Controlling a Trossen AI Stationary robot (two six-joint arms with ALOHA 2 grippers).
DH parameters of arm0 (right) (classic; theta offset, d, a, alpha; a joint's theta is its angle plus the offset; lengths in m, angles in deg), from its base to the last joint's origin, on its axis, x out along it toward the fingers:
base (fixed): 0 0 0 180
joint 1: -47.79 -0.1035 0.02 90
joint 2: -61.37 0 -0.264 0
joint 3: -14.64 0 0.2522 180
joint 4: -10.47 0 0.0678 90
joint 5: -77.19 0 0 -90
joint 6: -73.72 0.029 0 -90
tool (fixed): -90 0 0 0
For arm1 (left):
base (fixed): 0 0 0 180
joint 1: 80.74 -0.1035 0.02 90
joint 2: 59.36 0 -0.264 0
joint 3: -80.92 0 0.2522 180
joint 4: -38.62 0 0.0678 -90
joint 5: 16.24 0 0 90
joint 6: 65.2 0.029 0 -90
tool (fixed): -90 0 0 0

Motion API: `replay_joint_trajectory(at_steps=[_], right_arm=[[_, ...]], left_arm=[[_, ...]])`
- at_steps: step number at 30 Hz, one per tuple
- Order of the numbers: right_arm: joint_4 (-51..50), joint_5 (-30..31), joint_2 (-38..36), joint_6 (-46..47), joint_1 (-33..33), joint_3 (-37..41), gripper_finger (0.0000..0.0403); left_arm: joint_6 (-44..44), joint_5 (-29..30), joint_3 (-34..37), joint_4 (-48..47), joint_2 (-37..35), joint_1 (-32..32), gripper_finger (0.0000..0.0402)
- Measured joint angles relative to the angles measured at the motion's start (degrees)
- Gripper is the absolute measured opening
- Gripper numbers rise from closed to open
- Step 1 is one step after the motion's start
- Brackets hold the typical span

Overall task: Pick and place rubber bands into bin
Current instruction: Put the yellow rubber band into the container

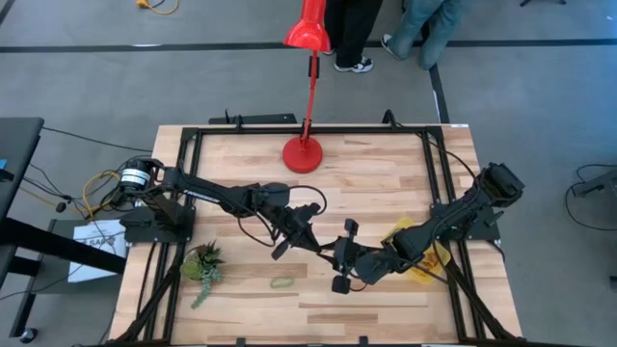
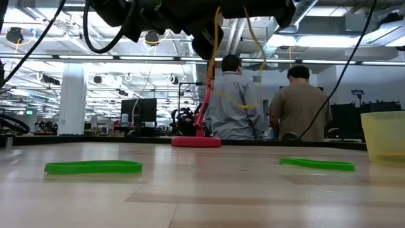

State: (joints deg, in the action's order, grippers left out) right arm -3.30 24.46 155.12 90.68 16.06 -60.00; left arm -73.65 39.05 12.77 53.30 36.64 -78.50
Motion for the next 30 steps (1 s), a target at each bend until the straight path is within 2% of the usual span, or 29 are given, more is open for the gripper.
replay_joint_trajectory(at_steps=[8,17,24,30], right_arm=[[-1.43,-0.35,0.07,1.41,-0.11,0.0,0.0004],[-3.01,-0.12,0.09,2.65,-0.03,0.0,0.0002],[-3.35,0.47,0.15,3.23,0.8,0.0,0.0002],[-7.98,0.05,0.15,10.49,3.41,0.0,0.0001]], left_arm=[[-1.59,-0.89,0.0,-0.5,-0.28,-0.07,0.0],[-0.77,1.73,0.04,-3.41,-1.31,-1.89,0.0],[4.81,9.13,0.0,-8.81,-1.44,-2.27,0.0],[5.83,10.15,0.0,-9.86,-1.44,-2.25,0.0]])
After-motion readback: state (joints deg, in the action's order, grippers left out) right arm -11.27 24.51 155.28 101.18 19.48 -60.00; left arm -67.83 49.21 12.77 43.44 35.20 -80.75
